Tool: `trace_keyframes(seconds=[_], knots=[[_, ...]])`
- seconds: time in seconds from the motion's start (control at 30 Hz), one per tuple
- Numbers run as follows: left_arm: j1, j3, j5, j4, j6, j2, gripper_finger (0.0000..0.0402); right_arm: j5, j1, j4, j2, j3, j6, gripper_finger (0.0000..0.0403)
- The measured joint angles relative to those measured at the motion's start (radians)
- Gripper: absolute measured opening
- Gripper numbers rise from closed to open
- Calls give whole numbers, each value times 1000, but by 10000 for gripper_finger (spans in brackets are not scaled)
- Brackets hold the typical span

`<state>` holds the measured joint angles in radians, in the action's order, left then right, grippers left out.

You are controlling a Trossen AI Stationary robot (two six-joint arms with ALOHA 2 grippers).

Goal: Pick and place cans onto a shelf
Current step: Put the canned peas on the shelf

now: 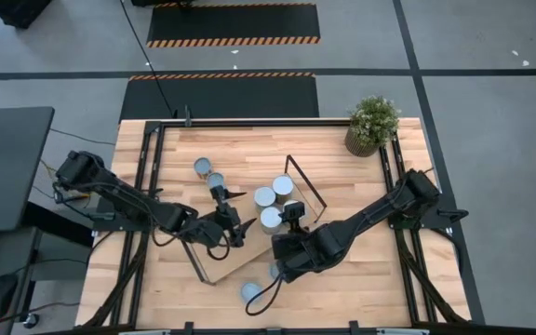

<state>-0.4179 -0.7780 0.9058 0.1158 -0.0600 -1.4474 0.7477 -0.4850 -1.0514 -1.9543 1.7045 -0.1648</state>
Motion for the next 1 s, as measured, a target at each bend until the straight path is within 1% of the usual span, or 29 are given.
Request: trace_keyframes(seconds=[0.13, 0.23, 0.37, 0.63, 1.0], knots=[[11, 0, 5, 103, 56, -53, 396, 0, 6, 124, 53, -109, 30, 349], [22, 0, 41, 158, 81, -75, 396, 0, 15, 208, 78, -175, 56, 349], [40, -1, 34, 174, 80, -78, 396, 0, 26, 268, 89, -229, 91, 349], [42, -1, -19, 172, 80, -78, 396, 3, 56, 283, 90, -247, 115, 349], [42, -1, -54, 172, 80, -78, 396, 18, 69, 281, 90, -247, 132, 349]])
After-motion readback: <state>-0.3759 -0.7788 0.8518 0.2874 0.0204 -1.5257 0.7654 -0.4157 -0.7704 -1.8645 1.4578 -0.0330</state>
